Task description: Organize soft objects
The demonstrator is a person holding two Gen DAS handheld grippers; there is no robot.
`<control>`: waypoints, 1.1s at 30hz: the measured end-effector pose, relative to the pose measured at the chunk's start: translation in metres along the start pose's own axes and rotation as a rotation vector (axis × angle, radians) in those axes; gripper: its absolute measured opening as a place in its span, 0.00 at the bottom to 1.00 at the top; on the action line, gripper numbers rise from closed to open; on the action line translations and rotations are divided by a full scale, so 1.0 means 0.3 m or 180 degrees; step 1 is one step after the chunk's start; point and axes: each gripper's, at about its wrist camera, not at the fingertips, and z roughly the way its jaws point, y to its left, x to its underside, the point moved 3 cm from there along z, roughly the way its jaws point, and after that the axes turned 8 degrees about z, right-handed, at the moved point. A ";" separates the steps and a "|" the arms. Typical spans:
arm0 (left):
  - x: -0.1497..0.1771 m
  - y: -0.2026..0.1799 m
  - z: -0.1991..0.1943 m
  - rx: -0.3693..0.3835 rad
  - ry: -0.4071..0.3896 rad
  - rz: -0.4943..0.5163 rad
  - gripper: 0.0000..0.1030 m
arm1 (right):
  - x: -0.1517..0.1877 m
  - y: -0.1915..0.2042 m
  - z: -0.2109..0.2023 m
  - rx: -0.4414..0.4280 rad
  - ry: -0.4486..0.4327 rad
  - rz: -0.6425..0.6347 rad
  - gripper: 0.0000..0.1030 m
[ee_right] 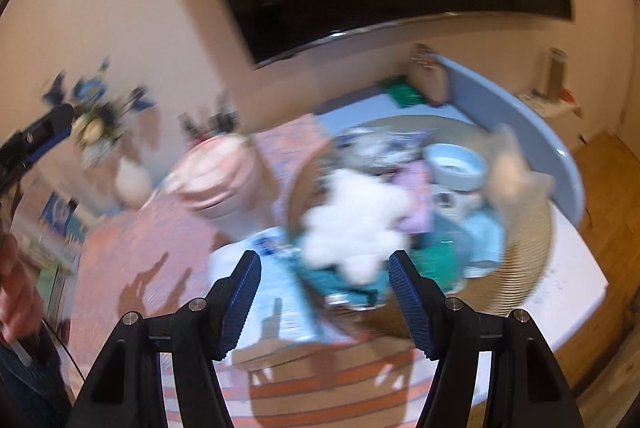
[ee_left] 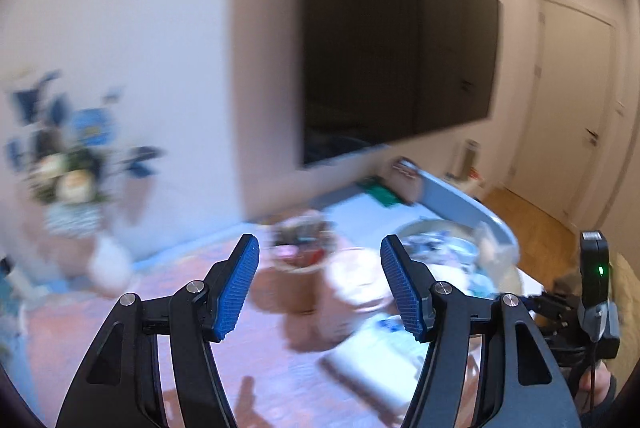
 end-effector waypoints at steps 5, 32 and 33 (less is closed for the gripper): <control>0.055 0.196 -0.179 -0.0420 -0.0105 -0.0153 0.62 | 0.057 0.216 0.010 -0.0205 0.0022 -0.0394 0.63; 0.716 0.625 -0.156 -0.0968 0.0288 -0.0937 0.87 | 0.256 0.899 0.417 -0.0737 -0.0260 -0.0998 0.71; 0.734 0.629 -0.130 -0.1024 0.0330 -0.0940 0.87 | 0.261 0.902 0.436 -0.0714 -0.0246 -0.0990 0.71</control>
